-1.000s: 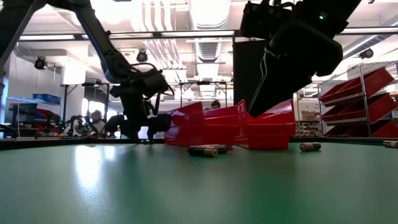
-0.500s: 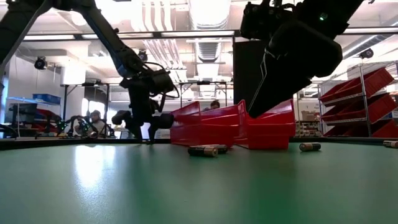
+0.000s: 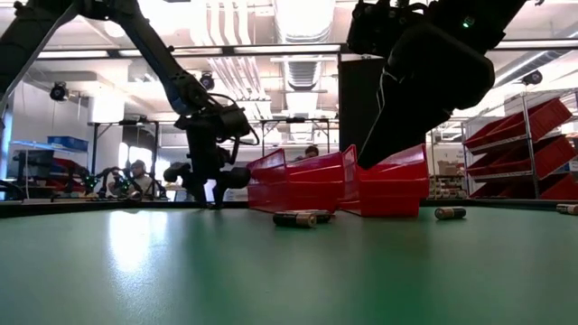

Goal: Sort batteries
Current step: Put the silver battery into the right red bin

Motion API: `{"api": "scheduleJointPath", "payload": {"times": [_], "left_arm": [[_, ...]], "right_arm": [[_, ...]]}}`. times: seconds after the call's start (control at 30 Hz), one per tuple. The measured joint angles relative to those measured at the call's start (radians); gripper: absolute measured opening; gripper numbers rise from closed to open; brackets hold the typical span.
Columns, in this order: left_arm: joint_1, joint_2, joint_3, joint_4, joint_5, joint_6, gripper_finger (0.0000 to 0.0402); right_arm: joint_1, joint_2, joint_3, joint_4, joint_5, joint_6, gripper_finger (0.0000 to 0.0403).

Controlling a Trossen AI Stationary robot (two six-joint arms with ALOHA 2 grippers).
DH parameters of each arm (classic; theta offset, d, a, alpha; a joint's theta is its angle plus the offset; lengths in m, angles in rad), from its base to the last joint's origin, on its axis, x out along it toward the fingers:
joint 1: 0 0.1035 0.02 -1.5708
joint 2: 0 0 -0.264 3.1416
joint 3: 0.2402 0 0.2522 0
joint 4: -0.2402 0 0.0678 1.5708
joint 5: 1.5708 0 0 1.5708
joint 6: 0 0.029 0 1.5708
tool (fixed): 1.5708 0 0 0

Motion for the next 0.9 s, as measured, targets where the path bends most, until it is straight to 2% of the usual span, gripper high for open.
{"api": "scheduleJointPath", "payload": {"times": [0.1, 0.4, 0.6, 0.77, 0.9], "left_arm": [[-0.001, 0.001, 0.004, -0.009, 0.004, 0.011, 0.0138], [-0.005, 0.002, 0.006, -0.01, 0.016, 0.032, 0.0027], [-0.025, -0.008, -0.007, -0.004, -0.026, 0.1, 0.0025], [-0.043, -0.086, -0.035, -0.042, -0.015, 0.111, 0.0025], [-0.058, -0.195, -0.044, -0.024, -0.049, 0.112, 0.0025]], "right_arm": [[0.0, 0.0, 0.0, 0.0, 0.0, -0.002, 0.0191], [0.0, 0.0, 0.0, 0.001, 0.0, -0.009, 0.0194], [0.014, -0.012, 0.0, -0.01, 0.0, -0.028, 0.0194], [0.058, -0.081, 0.002, -0.043, 0.019, -0.068, 0.0195], [0.069, -0.153, 0.002, -0.079, 0.116, -0.128, 0.0189]]}}
